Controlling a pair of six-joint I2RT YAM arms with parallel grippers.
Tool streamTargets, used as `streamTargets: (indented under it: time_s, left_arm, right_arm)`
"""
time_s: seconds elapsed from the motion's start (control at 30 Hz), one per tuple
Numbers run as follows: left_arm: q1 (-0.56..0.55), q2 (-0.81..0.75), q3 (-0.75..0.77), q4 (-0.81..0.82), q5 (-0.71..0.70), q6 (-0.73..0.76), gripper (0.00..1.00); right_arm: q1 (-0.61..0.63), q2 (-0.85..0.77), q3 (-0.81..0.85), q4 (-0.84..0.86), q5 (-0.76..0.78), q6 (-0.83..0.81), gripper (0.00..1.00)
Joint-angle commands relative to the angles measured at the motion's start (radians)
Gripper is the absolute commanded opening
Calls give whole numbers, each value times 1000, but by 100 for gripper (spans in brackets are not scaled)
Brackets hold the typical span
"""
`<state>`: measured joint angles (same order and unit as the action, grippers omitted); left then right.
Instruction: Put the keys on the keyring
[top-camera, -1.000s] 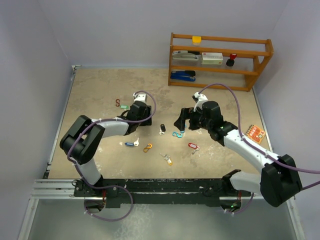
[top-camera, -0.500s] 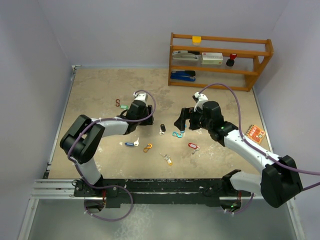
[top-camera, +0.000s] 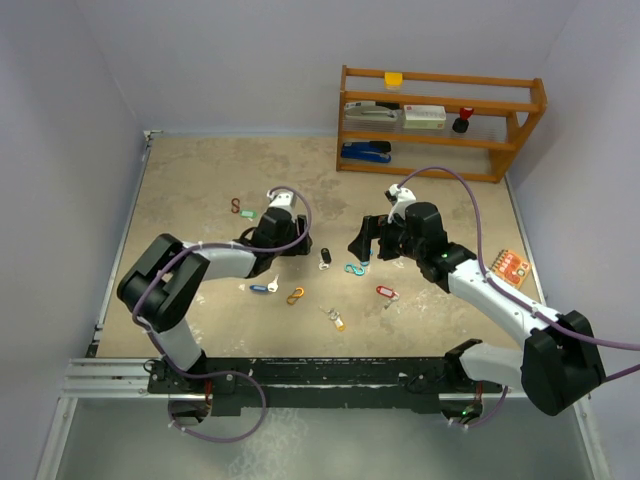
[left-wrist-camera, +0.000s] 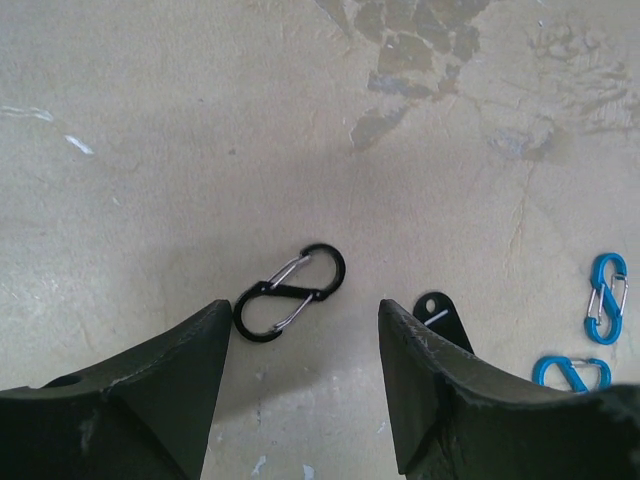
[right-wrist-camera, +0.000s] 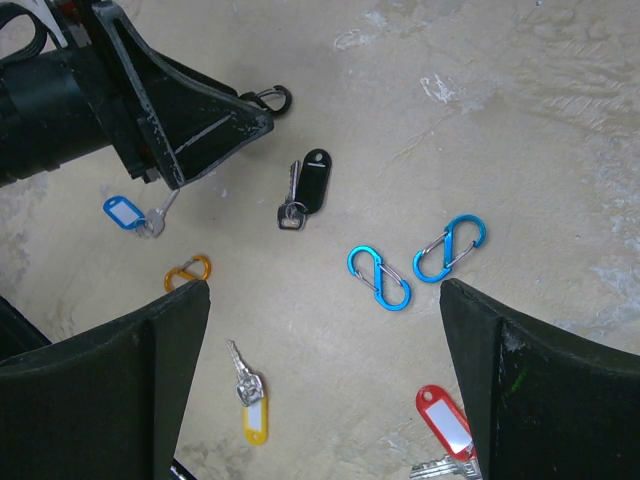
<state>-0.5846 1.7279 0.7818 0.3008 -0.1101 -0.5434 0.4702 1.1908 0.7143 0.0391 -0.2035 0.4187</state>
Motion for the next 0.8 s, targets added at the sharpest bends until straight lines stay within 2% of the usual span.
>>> streamTargets:
  time_s: [0.0, 0.33, 0.6, 0.77]
  left_arm:
    - [-27, -26, -44, -14, 25, -46, 58]
    - [-61, -62, -60, -49, -40, -49, 58]
    - [-61, -79, -16, -161, -208, 25, 58]
    - [-61, -60, 1, -163, -233, 83, 57]
  right_arm:
    - [-2, -11, 28, 16, -10, -7, 99]
    - [-2, -11, 27, 21, -14, -6, 99]
    - [-2, -10, 27, 21, -14, -8, 100]
    - [-2, -4, 30, 24, -16, -8, 99]
